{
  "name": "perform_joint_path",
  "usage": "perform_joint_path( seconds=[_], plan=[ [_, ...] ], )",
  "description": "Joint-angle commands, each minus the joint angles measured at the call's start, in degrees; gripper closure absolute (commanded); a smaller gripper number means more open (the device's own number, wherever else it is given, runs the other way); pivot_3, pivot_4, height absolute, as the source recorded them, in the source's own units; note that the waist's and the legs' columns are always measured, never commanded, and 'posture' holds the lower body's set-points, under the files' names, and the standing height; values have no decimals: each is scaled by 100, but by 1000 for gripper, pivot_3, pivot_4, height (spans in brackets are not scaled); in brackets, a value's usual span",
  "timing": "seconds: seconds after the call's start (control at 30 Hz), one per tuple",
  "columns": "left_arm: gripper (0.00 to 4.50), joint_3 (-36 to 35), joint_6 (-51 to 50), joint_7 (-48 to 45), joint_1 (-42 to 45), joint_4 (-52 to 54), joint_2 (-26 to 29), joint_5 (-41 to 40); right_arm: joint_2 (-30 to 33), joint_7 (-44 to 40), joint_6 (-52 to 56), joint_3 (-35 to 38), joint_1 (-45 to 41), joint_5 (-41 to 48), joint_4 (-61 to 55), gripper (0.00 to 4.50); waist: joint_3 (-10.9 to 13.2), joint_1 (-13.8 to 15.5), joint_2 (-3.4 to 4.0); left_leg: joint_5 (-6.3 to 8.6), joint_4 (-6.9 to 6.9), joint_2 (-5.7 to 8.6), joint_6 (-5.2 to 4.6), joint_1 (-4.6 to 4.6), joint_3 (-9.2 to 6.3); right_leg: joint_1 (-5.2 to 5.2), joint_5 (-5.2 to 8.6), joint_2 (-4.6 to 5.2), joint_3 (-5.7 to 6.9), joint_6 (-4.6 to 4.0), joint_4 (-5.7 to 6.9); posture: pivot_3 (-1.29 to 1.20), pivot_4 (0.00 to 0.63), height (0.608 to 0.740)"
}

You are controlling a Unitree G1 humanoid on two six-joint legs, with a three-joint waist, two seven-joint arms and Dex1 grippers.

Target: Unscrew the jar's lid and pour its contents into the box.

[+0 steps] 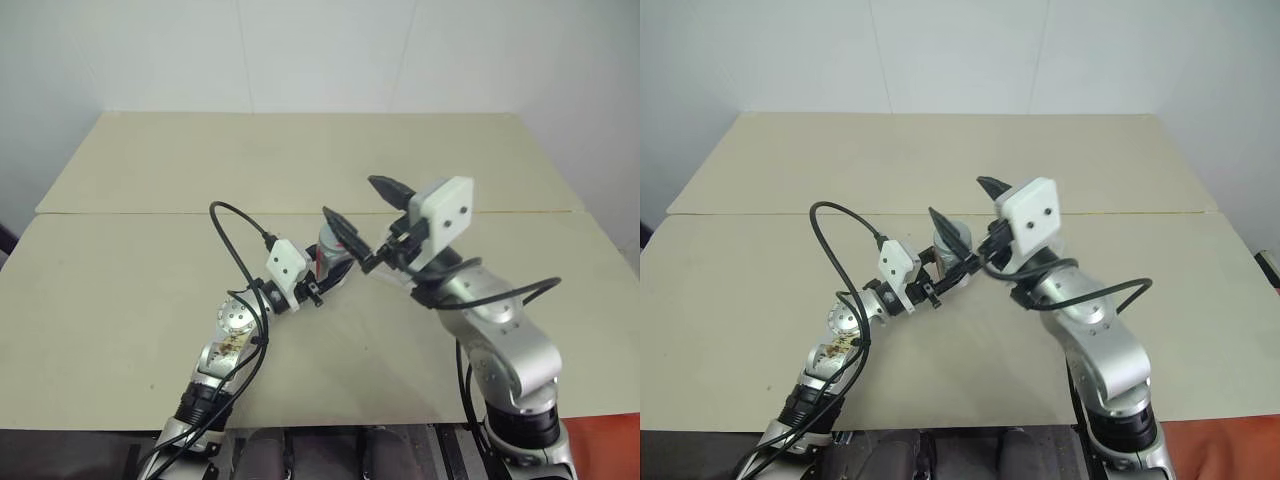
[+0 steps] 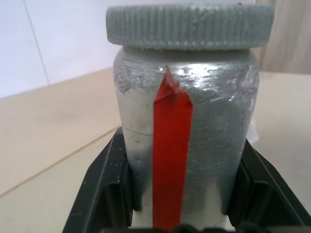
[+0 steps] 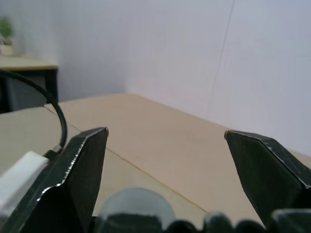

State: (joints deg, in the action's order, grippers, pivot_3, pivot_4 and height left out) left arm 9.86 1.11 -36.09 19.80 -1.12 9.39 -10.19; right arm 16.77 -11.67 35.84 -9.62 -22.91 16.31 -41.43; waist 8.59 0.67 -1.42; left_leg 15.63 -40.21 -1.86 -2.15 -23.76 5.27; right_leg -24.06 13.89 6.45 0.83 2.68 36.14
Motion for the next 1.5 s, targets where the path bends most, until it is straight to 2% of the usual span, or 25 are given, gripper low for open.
perform_joint_path(
  seconds=[0.03, 0.27, 1.03, 1.13, 1.23, 1.5],
  plan=[
    [2514, -39, 195, 102, 215, 50, -89, 23, -174, 573, 212, -476, 214, -630, -322, 38, 0, 4, 0, 5, 1, 0, -10, 0, -5, 2, 0, -1, 4, 0, -2, 0, 150, 740],
    [2514, -77, 164, 78, 214, 116, -58, 17, -566, 873, 231, -843, 347, -1148, -71, 38, 0, -24, 0, 3, -1, 0, -7, 0, -5, 1, 0, -6, 3, 0, -2, 0, 150, 740],
    [2514, -107, 101, 136, 159, 223, -66, -22, -1154, 636, 394, -634, 314, -1244, 197, 38, 0, -69, 0, 2, -1, -2, -7, 0, -6, 1, 0, -8, 2, 0, 0, 0, 150, 740],
    [2514, -105, 113, 134, 175, 198, -81, -11, -1191, 639, 464, -573, 317, -1229, 214, 634, 0, -70, 0, 1, -1, -2, -5, 0, -6, 2, 0, -8, 2, 0, 0, 0, 150, 740],
    [2514, -103, 125, 132, 192, 171, -95, -1, -1162, 619, 496, -564, 317, -1269, 229, 1673, 0, -71, 0, 0, -1, -1, -4, 0, -6, 1, 0, -8, 2, 0, 0, 0, 150, 740],
    [2514, -91, 133, 91, 204, 141, -99, -12, -1194, 638, 530, -433, 276, -1298, 237, 1716, 0, -81, 0, -4, -1, -1, 4, 0, -7, 2, 0, -8, 2, 0, 1, 0, 150, 740]
  ],
)
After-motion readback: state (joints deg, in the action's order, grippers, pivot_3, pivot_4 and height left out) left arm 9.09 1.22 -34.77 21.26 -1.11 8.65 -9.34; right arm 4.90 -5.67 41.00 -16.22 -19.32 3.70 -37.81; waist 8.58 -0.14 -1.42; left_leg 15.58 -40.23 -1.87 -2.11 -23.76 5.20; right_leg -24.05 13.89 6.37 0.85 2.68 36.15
